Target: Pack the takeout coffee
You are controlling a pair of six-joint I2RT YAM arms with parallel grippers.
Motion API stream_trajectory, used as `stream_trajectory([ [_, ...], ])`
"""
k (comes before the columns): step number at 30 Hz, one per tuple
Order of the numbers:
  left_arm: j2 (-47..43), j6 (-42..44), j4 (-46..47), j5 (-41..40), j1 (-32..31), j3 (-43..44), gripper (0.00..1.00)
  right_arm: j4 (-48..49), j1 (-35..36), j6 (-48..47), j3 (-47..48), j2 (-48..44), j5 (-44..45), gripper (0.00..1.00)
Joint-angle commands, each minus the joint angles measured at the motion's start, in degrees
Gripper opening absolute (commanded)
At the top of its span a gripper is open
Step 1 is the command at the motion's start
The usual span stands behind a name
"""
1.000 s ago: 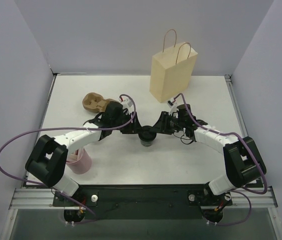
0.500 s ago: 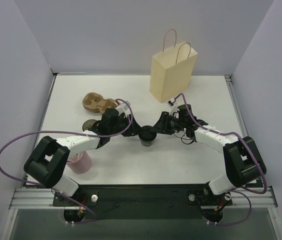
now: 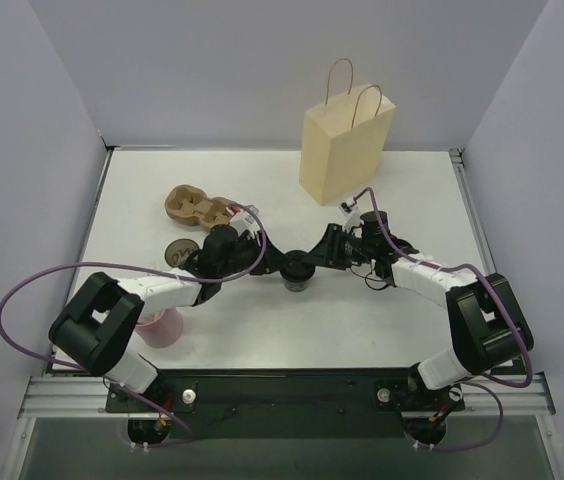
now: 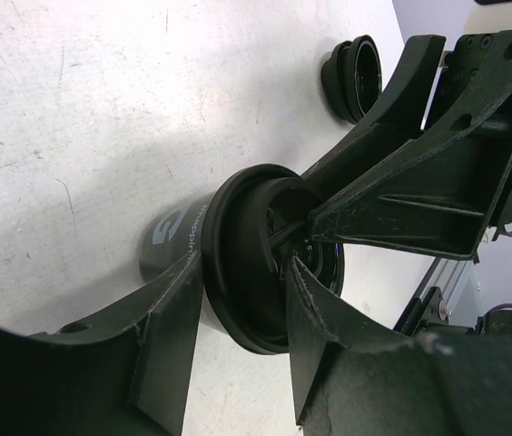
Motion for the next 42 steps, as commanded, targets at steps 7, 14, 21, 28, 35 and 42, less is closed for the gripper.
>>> stream_trajectory([
  [7,6.68,4.67,-10.49,-4.65,-1.61,-10.08,0.24,-7.32,-0.05,-3.61,-5.31,3.63,6.37,0.29],
  [14,10.45,4.05,-7.85,-3.86,-1.61,-10.26,0.18,-7.85,-0.93,-4.05,-5.67,4.33,7.34,0.29],
  [21,9.58,4.93,-8.81,-4.29,-1.52,-10.97,0.38,-9.08,-1.54,-4.40,-5.75,3.46,8.13,0.29],
  [28,8.17,7.39,-12.68,-4.04,-1.52,-9.21,0.44,-9.43,-1.81,-4.32,-5.40,3.10,8.13,0.28],
  [35,9.40,7.04,-12.68,-1.39,-1.17,-9.82,0.34,-9.43,-2.95,-4.14,-6.02,3.19,8.22,0.28],
  [42,12.83,6.16,-9.61,-2.71,-0.82,-12.20,0.34,-8.64,-3.22,-3.88,-6.55,3.28,7.87,0.28],
])
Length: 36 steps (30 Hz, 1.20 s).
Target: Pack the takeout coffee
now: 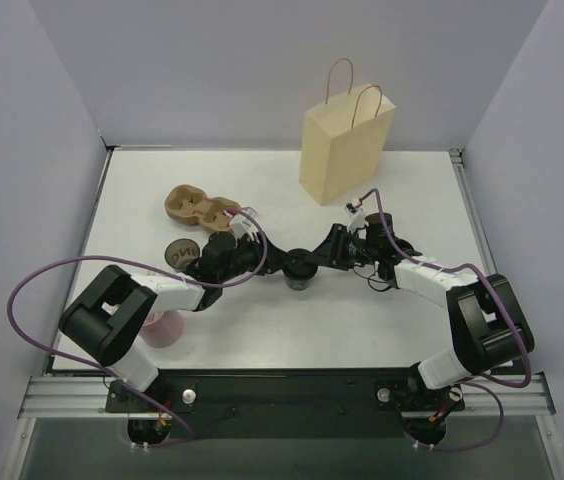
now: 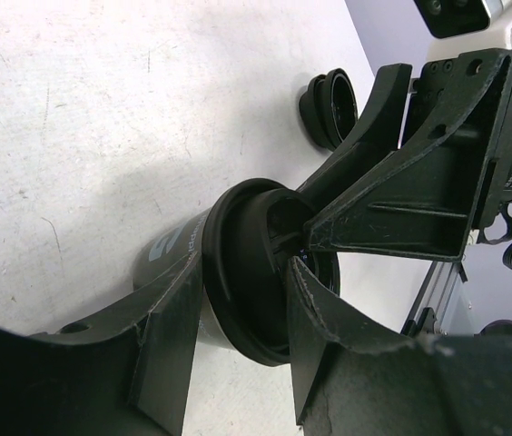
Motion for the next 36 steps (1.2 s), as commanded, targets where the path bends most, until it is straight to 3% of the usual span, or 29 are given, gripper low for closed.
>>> stream_trajectory([
  [1,9.33,7.76,-24.10,-1.69,-0.47,-7.32,0.34,-11.96,-1.03,-5.02,-4.16,3.24,8.59,0.28],
  [11,11.09,6.70,-23.04,-1.24,0.76,-7.76,0.25,-14.24,-0.85,-5.10,-2.05,1.56,8.94,0.29],
  [17,12.41,6.96,-25.06,-3.88,-0.03,-6.80,0.35,-13.10,-0.94,-4.92,-3.19,3.06,9.29,0.29],
  [22,11.62,7.05,-25.77,-4.59,-0.29,-6.71,0.37,-12.75,-0.94,-4.75,-3.28,3.06,9.55,0.29],
  [25,10.13,7.49,-26.99,-4.23,-0.73,-6.45,0.45,-13.45,-0.85,-4.75,-3.02,2.36,9.90,0.29],
  [29,7.06,7.93,-30.33,-5.20,-1.26,-5.65,0.45,-14.33,-1.03,-4.75,-2.93,1.22,11.05,0.29],
  [34,6.78,7.67,-29.38,-3.71,-1.26,-6.44,0.22,-14.51,-1.38,-4.84,-2.93,1.21,11.22,0.29],
  [36,7.75,7.06,-27.71,-3.01,-1.26,-6.97,0.18,-14.33,-1.38,-4.84,-3.11,1.48,11.31,0.29],
])
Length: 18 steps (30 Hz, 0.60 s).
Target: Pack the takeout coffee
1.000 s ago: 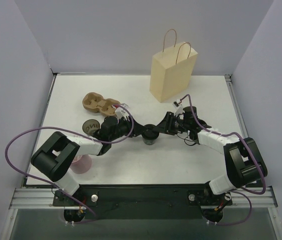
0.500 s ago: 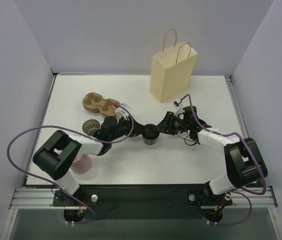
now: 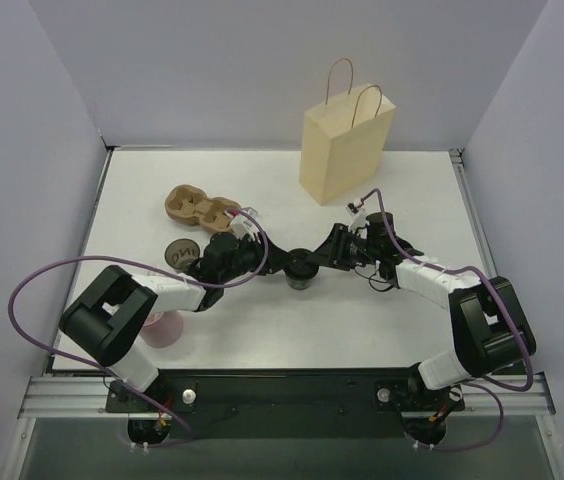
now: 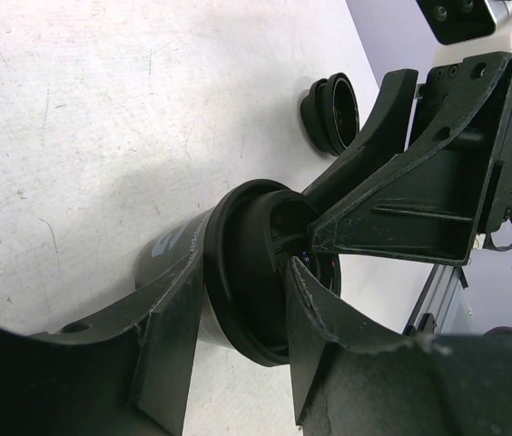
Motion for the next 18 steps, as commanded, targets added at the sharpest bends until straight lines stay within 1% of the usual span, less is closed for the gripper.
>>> stream_trajectory([
  [1,7.64,7.62,-27.73,-1.26,-0.51,-7.28,0.16,-11.88,-0.99,-5.38,-3.61,2.48,10.33,0.29],
  [5,10.80,6.22,-22.73,1.46,-0.51,-7.72,0.08,-11.80,-1.07,-5.38,-3.70,2.22,10.15,0.29],
  [8,12.30,4.37,-18.25,4.80,-0.34,-8.33,0.08,-11.88,-1.25,-5.56,-3.79,1.78,9.54,0.29],
  [10,12.57,3.93,-16.83,6.74,-0.34,-8.33,0.08,-11.89,-1.25,-5.82,-3.70,1.34,8.23,0.29],
  [13,11.43,5.07,-17.61,7.71,-0.34,-7.19,0.10,-11.10,-1.25,-6.00,-3.35,0.73,6.03,0.32],
  [14,10.99,5.59,-19.27,7.62,-0.34,-6.84,0.10,-11.09,-1.25,-6.09,-3.26,0.46,5.33,0.34],
  [17,9.41,7.44,-23.48,6.48,-0.34,-4.56,0.11,-11.79,-1.25,-6.26,-2.30,-0.07,4.62,0.41],
  [18,9.14,8.23,-24.37,6.31,-0.34,-3.51,0.11,-12.14,-1.34,-6.52,-2.03,-0.07,4.35,0.45],
])
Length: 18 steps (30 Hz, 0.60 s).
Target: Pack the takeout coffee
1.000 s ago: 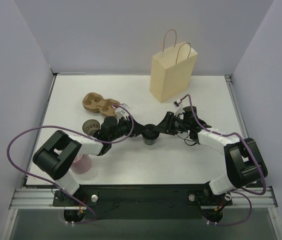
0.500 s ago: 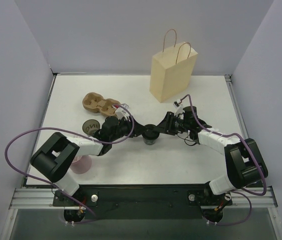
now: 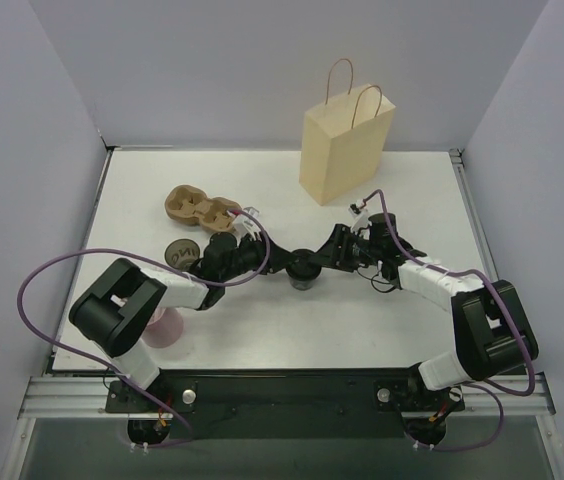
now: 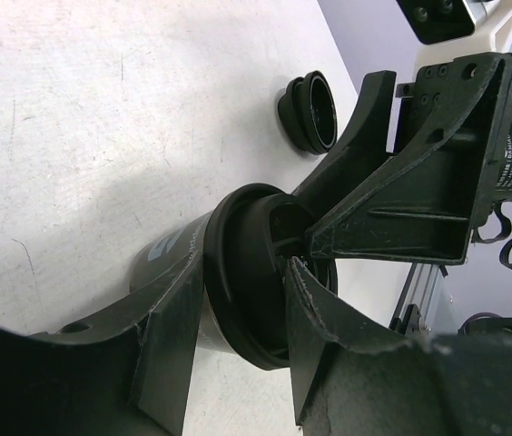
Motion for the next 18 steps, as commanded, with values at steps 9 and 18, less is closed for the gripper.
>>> stream_trajectory([
  [9,5.65,11.94,-36.57,1.98,-1.23,0.65,0.12,-15.31,-0.59,-8.86,3.64,2.76,1.26,0.55],
  [18,5.47,12.12,-37.63,1.80,-1.32,2.15,0.12,-16.46,1.16,-10.18,7.06,4.78,-1.12,0.55],
])
